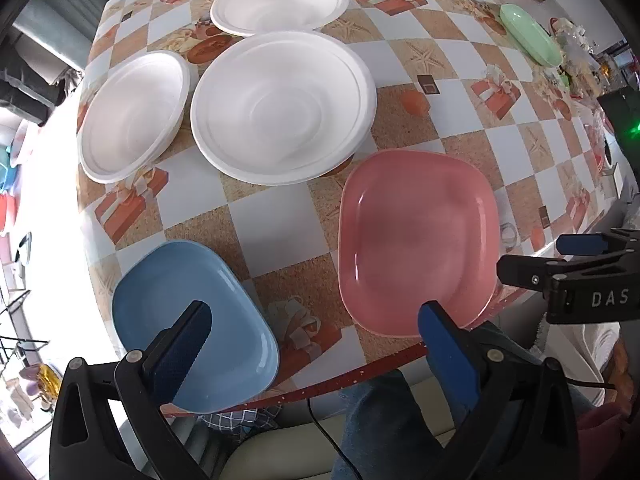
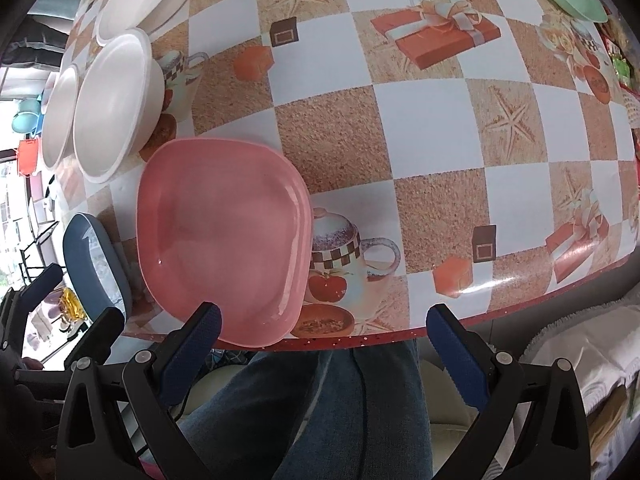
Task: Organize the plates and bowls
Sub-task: 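Slide the right tool fingers onto the rim of the pink square plate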
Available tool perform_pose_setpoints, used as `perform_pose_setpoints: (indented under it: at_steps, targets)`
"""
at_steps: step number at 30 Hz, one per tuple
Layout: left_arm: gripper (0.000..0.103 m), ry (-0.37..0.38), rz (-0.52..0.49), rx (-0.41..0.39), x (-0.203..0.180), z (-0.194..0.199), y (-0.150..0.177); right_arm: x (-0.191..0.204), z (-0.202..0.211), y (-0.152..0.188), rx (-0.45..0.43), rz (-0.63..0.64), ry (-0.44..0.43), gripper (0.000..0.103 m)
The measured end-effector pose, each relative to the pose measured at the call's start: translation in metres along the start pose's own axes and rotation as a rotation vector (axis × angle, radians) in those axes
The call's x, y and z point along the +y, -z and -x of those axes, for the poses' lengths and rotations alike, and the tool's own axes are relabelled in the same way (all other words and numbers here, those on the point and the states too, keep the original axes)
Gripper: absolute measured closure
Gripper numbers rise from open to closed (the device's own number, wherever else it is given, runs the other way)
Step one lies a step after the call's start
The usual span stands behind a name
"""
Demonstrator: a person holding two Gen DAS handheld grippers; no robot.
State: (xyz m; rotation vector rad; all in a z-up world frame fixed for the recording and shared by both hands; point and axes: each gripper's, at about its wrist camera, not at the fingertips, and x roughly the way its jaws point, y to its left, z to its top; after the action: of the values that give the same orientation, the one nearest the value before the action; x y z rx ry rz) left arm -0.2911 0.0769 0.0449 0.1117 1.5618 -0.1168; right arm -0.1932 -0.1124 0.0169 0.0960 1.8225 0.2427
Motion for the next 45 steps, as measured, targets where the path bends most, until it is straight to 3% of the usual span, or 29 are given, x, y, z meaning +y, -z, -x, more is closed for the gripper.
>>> perform_pose_setpoints:
  at_steps: [19,32,40,45]
  targets:
    - [0.000,-0.022,-0.017,0.018,-0.005,-0.012,-0.013,-0.006,-0.008,-0.015,0.037,-0.008,0.014,0.000]
    - [0.000,-0.064,-0.050,0.042,-0.021,-0.036,-0.024,0.006,-0.035,-0.021,0.046,0.028,0.110,0.000]
    - [0.000,-0.024,-0.006,0.089,-0.022,-0.060,-0.033,0.019,-0.044,-0.024,0.016,0.107,0.215,0.000]
    - [0.000,-0.009,0.028,0.091,-0.028,-0.068,-0.043,0.007,-0.041,-0.021,-0.010,0.121,0.243,0.000]
